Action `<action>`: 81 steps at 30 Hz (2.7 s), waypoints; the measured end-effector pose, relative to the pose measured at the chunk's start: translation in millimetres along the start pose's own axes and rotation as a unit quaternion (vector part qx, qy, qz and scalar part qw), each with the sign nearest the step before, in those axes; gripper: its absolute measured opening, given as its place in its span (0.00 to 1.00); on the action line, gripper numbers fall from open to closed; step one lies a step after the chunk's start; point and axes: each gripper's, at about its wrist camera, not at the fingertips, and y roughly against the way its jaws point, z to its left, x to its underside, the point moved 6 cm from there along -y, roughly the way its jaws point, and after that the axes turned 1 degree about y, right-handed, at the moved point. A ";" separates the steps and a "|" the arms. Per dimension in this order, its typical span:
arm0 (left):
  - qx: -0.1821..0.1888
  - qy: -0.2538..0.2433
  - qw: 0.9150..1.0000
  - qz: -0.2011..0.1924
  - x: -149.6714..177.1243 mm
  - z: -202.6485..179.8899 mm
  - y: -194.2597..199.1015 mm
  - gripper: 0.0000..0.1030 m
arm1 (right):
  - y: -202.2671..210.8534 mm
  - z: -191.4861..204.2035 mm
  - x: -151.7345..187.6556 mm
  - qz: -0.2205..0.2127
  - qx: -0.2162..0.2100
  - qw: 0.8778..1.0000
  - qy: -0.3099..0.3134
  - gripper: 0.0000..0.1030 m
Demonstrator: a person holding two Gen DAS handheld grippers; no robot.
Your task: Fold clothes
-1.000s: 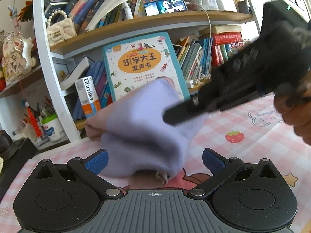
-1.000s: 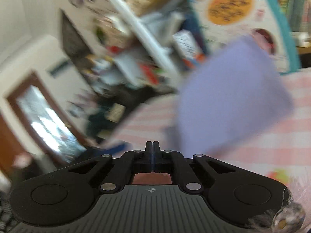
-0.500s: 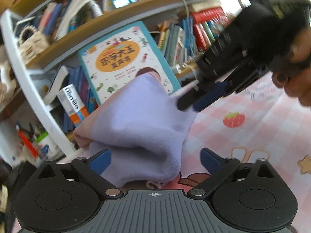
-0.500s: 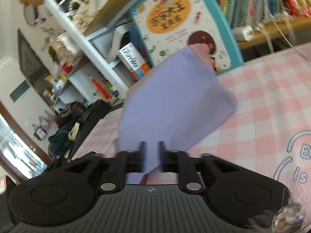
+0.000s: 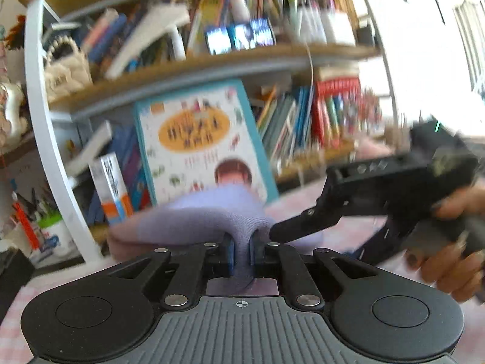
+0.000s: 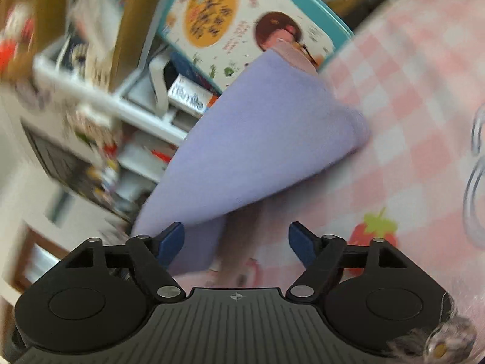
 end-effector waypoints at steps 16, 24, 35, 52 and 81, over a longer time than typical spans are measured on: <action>0.052 0.040 0.998 0.000 0.9 10.5 43.0 0.09 | 11.1 -17.2 -9.6 -0.068 0.004 0.995 -0.069 0.15; 0.156 0.046 0.986 -0.034 -20.1 -12.0 60.9 0.08 | 96.9 68.1 -41.4 -0.203 -0.039 0.976 0.069 0.10; 0.342 0.168 0.886 -0.264 -105.9 40.4 157.3 0.08 | 152.7 286.9 -46.9 -0.254 -0.090 0.881 0.390 0.09; 0.120 0.232 0.963 0.059 69.6 108.7 83.5 0.12 | -110.5 129.6 5.5 0.005 0.103 0.943 0.315 0.10; 0.093 0.276 0.947 0.136 106.2 132.6 43.4 0.67 | 69.7 66.5 70.4 -0.052 0.295 0.875 0.381 0.44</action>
